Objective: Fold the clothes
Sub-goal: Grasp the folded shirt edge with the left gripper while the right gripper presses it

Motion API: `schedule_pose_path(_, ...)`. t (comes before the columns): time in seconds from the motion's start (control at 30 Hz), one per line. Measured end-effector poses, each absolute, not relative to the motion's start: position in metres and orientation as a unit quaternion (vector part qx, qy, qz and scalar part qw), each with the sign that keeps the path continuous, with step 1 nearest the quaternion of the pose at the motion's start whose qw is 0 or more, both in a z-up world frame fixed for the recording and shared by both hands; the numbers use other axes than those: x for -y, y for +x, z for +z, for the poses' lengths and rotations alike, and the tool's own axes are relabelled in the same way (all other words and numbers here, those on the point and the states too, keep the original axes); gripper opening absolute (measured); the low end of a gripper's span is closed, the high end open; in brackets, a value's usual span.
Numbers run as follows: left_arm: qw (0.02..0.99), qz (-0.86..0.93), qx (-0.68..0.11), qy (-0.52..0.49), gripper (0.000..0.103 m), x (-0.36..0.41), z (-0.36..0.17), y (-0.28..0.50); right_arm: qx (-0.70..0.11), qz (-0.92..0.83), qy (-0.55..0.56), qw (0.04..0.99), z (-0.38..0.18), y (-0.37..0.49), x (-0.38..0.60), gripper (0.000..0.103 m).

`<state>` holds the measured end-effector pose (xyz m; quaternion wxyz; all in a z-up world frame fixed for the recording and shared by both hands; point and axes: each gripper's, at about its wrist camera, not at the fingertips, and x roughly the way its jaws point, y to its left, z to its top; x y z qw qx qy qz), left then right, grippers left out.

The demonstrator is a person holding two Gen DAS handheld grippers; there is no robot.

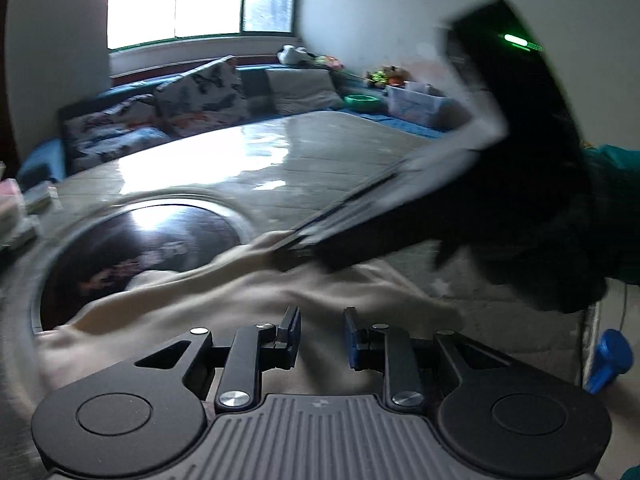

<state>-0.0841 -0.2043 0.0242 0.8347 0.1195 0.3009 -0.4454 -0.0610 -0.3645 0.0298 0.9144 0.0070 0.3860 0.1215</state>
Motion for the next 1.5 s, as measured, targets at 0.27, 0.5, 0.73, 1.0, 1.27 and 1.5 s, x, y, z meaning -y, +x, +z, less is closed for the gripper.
schedule_pose_path(0.27,0.817,-0.475,-0.311,0.102,0.026,0.221,0.014,-0.091,-0.399,0.119,-0.003,0.909,0.021,-0.046,0.37,0.016)
schedule_pose_path(0.5,0.819,-0.477,-0.299,0.107,0.028,0.205,0.019,-0.098,-0.389,0.117,-0.002,0.914,0.027,-0.051,0.369,0.017)
schedule_pose_path(0.73,0.857,-0.415,-0.284,0.108,0.028,0.16,0.036,-0.073,-0.375,0.123,0.0,0.919,0.035,-0.052,0.359,0.018)
schedule_pose_path(1.0,0.891,-0.311,-0.325,0.063,0.026,0.134,0.033,-0.002,-0.38,0.128,0.006,0.916,0.027,-0.036,0.338,0.018)
schedule_pose_path(1.27,0.888,-0.28,-0.36,0.062,0.027,0.148,0.017,0.017,-0.378,0.119,-0.008,0.918,0.021,-0.031,0.325,0.018)
schedule_pose_path(1.5,0.894,-0.276,-0.348,0.051,0.028,0.133,0.024,0.011,-0.356,0.149,-0.035,0.922,0.036,-0.055,0.307,0.021)
